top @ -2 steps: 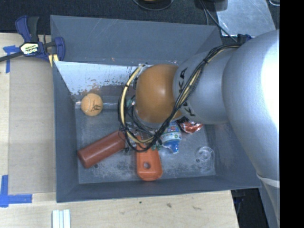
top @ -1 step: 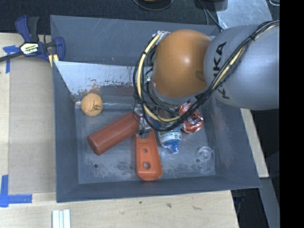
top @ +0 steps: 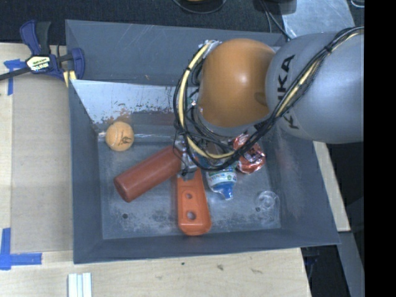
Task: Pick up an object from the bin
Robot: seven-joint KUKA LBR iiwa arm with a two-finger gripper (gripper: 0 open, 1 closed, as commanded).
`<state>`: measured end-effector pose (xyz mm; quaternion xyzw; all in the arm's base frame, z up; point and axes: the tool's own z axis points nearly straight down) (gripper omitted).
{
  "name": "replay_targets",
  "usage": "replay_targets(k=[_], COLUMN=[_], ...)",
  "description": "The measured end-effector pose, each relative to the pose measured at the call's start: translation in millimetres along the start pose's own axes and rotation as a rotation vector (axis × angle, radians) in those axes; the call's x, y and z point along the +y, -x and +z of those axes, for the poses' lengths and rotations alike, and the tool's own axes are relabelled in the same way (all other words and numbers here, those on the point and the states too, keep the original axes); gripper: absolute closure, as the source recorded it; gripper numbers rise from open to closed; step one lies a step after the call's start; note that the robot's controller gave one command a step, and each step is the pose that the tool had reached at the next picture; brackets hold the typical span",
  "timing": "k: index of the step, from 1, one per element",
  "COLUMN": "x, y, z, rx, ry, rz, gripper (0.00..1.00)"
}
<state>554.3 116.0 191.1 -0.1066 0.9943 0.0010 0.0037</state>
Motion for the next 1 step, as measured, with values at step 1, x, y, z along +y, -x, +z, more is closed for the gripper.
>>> replay_targets(k=[1], x=[11.7], y=[-14.2], z=[-129.9], rx=[-0.003], ry=[0.000], rz=[0.057], gripper=[1.00])
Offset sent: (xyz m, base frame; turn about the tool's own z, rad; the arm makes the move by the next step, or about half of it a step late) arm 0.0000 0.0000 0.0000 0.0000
